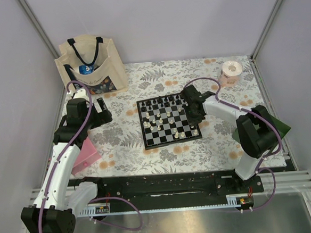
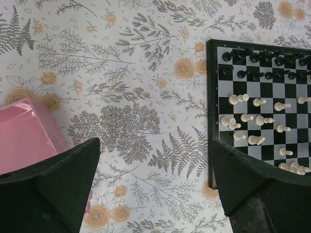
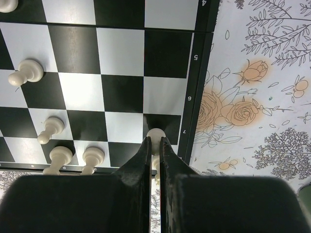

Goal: Set up the chess pieces on the board

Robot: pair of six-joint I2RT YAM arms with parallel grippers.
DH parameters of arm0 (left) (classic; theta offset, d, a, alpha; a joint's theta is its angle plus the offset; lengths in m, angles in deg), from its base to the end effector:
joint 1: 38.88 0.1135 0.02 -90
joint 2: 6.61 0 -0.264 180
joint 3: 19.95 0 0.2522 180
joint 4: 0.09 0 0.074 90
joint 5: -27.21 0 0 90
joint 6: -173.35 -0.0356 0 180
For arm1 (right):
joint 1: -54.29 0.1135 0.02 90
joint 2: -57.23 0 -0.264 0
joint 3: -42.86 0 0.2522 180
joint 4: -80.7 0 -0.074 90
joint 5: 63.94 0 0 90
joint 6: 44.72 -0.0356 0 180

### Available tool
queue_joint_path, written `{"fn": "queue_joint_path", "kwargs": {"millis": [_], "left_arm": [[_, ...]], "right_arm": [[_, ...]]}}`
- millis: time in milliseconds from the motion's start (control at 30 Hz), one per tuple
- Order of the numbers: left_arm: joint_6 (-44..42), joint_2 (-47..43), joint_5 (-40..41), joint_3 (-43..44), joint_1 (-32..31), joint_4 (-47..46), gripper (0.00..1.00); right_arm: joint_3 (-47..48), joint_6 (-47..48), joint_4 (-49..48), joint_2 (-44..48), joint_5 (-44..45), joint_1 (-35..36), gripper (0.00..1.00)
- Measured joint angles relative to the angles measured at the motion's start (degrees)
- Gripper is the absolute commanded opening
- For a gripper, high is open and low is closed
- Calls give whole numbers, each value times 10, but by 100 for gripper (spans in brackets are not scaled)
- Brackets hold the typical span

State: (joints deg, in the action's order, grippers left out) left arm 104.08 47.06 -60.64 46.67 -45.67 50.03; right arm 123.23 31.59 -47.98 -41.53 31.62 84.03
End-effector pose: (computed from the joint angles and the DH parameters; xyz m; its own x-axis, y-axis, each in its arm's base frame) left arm 0.1955 -0.0219 0.3165 -0.5924 -0.2857 -0.7533 -0.1296 0.9566 -0.2609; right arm 0.2947 0.1644 0.1922 -0.9012 -0.2436 -0.3584 -0.2586 0.9660 -0.0062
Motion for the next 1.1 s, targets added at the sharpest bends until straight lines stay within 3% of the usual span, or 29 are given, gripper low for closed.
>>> {"fn": "queue_joint_path", "kwargs": {"millis": [500, 900, 1100], "left_arm": [[0, 0, 0, 0, 0, 0, 99], [0, 0, 0, 0, 0, 0, 99], [0, 0, 0, 0, 0, 0, 99]], "right_arm": [[-1, 0, 0, -8, 7, 0, 17], [-1, -1, -1, -8, 10, 0, 34], [-1, -1, -1, -7, 11, 0, 35]]}}
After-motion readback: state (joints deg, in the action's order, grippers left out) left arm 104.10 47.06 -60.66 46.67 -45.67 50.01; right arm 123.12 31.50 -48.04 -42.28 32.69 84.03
